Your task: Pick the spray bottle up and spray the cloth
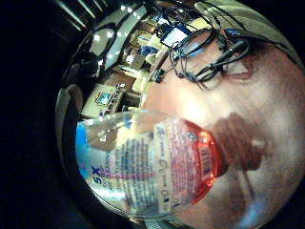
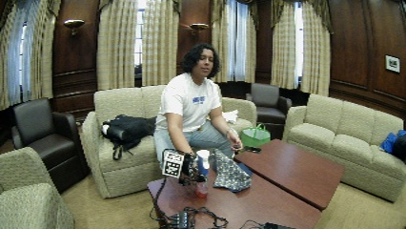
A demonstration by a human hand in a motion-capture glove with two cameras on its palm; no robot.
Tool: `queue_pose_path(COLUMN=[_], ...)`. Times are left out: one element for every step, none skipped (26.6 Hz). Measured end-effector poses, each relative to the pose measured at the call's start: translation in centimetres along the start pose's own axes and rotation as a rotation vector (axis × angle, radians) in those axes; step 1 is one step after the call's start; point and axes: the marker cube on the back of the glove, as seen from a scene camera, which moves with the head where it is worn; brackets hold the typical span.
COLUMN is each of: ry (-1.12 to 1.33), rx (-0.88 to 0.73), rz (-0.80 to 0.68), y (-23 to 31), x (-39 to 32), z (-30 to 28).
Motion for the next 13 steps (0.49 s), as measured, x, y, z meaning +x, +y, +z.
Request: queue_pose_path(ry=[0.0,0.001,0.003,0.008,0.013,0.02,0.025,0.03,0.033,0.035,0.037,0.04,0.043], rx=[-0.001,-0.001,-0.001,0.002,0.006,0.011,0.017,0.02,0.022,0.023,0.023,0.023,0.022], rz=[0.0,0.002,0.003,0.001,-0.003,-0.008,-0.014,-0.019,-0.023,-0.025,-0.023,-0.018,-0.011], y=[-0.4,-0.8,-1.2,-1.5,-1.9,-2.3,-2.6,-2.9,-3.2,-3.4,-3.6,-3.8,-4.0], x=[0.0,0.0,-0.1,-0.1,-0.1,-0.1,-0.1,0.0,0.1,0.2,0.2,0.3,0.3], z=[0.2,0.4,0.6,0.8,0.9,1.1,1.2,1.3,1.4,1.5,1.6,1.7,1.8])
